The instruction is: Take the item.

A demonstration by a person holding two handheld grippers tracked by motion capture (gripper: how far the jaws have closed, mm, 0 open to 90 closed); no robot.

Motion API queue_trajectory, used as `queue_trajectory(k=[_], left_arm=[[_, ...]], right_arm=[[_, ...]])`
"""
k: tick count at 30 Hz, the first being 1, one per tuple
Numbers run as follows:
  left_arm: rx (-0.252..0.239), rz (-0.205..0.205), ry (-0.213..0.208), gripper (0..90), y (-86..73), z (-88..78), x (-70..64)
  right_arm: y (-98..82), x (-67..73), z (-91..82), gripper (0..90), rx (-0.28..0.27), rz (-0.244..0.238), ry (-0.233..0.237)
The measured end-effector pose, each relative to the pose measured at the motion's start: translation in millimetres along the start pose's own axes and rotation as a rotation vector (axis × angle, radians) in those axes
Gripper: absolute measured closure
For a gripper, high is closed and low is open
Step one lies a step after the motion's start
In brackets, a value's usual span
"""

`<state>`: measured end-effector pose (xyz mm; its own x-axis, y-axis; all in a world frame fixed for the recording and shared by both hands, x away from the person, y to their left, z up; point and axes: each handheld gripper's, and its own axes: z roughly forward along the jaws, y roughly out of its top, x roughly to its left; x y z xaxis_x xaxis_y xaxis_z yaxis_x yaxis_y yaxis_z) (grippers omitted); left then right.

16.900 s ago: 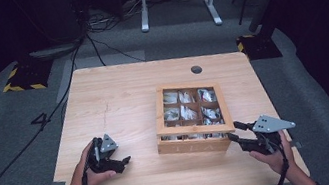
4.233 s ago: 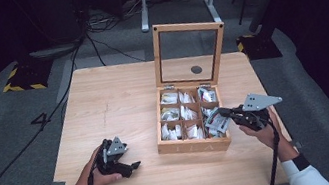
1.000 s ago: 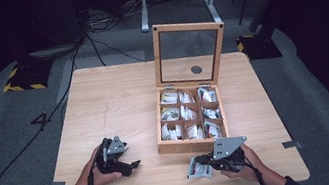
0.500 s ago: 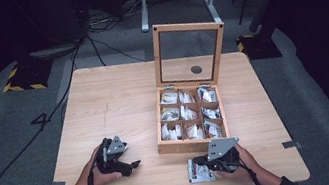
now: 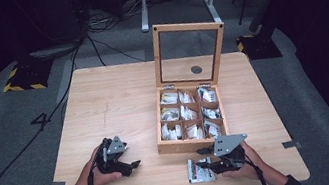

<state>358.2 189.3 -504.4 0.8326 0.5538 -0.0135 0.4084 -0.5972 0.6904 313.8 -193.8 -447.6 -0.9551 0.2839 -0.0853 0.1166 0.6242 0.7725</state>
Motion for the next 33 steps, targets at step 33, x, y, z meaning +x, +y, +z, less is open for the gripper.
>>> queue_trajectory(k=[33], left_arm=[[0.018,-0.011,0.01,14.8,3.9,1.6,3.5]], right_arm=[[-11.5,-60.9,-69.8,27.7,-0.143,0.162,-0.321]])
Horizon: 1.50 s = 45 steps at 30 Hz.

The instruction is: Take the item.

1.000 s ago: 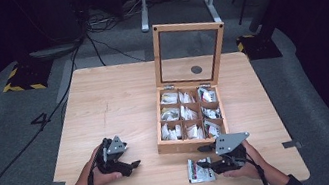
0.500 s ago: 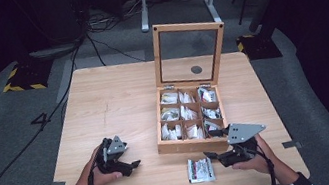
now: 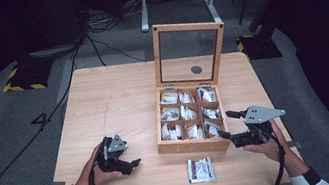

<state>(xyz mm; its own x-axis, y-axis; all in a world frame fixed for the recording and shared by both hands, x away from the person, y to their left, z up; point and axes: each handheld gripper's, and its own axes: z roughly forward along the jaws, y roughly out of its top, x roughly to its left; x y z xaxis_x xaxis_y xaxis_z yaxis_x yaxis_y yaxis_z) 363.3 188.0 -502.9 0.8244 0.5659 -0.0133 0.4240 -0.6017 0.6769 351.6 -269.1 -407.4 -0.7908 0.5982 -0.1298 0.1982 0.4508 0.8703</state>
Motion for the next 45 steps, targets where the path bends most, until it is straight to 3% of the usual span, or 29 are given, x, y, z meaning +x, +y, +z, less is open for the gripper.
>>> queue_trajectory(k=[6,12,17,22,24,28,29,33,35,38,40,45], left_arm=[[0.011,-0.009,0.009,15.5,3.0,0.8,4.4],[0.006,-0.023,0.018,17.1,4.8,2.3,9.8],[-0.014,-0.083,0.014,18.9,8.0,3.9,22.6],[-0.001,-0.052,0.042,19.7,11.5,7.8,24.9],[-0.003,-0.073,0.021,19.0,14.7,8.2,28.3],[-0.028,-0.067,0.052,20.6,21.4,7.5,33.4],[-0.025,-0.077,0.039,20.6,23.5,8.2,35.2],[-0.059,-0.068,0.067,20.5,31.4,7.3,38.7],[-0.058,-0.074,0.056,20.8,37.1,7.1,42.1],[-0.099,-0.059,0.094,22.0,45.4,5.0,43.8],[-0.099,-0.073,0.065,20.7,52.7,5.5,48.0],[-0.151,-0.081,0.074,21.9,68.4,4.9,55.0]], right_arm=[[-11.1,-24.5,3.5,28.2,0.043,0.07,-0.091],[-18.4,-41.4,8.1,28.6,0.057,0.121,-0.114],[-22.9,-56.2,14.0,29.9,0.076,0.142,-0.14],[-26.1,-72.3,19.0,29.8,0.083,0.187,-0.167],[-26.3,-77.4,20.7,29.6,0.087,0.211,-0.167],[-25.9,-84.5,24.1,29.6,0.096,0.227,-0.183],[-25.5,-85.7,24.8,29.6,0.095,0.23,-0.183],[-23.3,-88.6,26.4,29.5,0.093,0.235,-0.191],[-22.1,-90.4,28.0,29.3,0.097,0.238,-0.186],[-19.3,-93.4,29.9,29.3,0.099,0.241,-0.193],[-16.6,-95.7,30.4,29.3,0.088,0.249,-0.195],[-10.0,-101.1,32.9,30.2,0.082,0.254,-0.2]])
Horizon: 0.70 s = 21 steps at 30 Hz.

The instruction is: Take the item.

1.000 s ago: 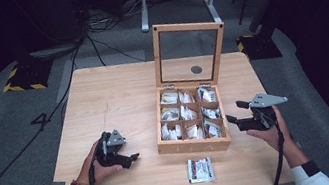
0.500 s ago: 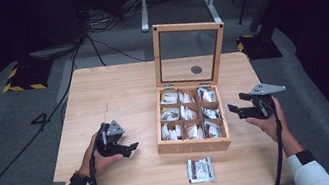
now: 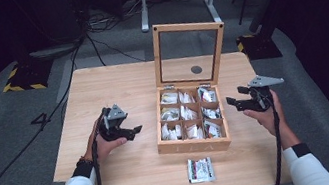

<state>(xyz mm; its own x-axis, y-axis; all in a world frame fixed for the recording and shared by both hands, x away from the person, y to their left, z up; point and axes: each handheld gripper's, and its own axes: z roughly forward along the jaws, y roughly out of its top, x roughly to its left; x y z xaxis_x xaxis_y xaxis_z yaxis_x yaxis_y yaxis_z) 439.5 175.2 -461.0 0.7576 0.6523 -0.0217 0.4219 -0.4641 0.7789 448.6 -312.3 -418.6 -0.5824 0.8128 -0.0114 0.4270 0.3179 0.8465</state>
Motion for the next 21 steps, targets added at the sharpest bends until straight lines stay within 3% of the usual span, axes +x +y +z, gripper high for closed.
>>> queue_trajectory(k=[8,11,14,19,21], left_arm=[[-0.041,-0.046,-0.052,21.9,28.6,12.8,14.7],[-0.039,-0.043,-0.05,22.0,40.2,18.1,17.1],[-0.054,-0.05,-0.042,20.6,51.8,23.3,19.1],[-0.076,-0.04,0.007,19.0,70.8,32.4,20.8],[-0.073,-0.041,0.007,18.9,78.9,36.6,21.7]], right_arm=[[10.3,-8.4,10.1,31.6,0.005,0.02,-0.004],[13.3,-11.2,14.7,34.3,-0.012,0.029,0.009],[17.9,-12.8,21.9,33.6,0.009,0.034,0.007],[28.6,-16.6,31.6,33.5,0.015,0.048,0.008],[32.4,-17.0,35.1,34.0,0.016,0.042,0.0]])
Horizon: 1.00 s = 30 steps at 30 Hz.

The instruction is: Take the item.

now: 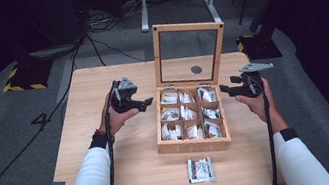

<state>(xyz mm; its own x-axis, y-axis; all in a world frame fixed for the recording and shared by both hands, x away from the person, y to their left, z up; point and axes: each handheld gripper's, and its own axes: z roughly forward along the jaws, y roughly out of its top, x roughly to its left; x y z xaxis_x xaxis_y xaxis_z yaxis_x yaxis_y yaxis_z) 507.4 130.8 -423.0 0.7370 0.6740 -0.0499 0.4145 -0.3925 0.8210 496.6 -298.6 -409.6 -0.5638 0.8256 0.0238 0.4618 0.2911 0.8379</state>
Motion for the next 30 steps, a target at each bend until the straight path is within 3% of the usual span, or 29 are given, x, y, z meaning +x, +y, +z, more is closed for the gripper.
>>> queue_trajectory(k=[10,13,20,30], left_arm=[[0.018,0.009,0.011,20.4,34.5,20.9,-0.6],[0.031,0.012,0.024,20.8,38.2,29.1,-0.4],[0.054,-0.023,0.049,21.3,40.0,45.2,5.4],[0.043,-0.044,0.067,24.6,53.6,57.6,8.2]], right_arm=[[16.4,-1.8,18.0,36.6,0.028,0.006,-0.008],[20.6,-1.8,22.6,36.7,0.026,-0.011,-0.025],[25.0,-9.6,32.5,33.7,0.048,0.037,-0.04],[29.4,-12.2,43.3,33.6,0.049,0.048,-0.03]])
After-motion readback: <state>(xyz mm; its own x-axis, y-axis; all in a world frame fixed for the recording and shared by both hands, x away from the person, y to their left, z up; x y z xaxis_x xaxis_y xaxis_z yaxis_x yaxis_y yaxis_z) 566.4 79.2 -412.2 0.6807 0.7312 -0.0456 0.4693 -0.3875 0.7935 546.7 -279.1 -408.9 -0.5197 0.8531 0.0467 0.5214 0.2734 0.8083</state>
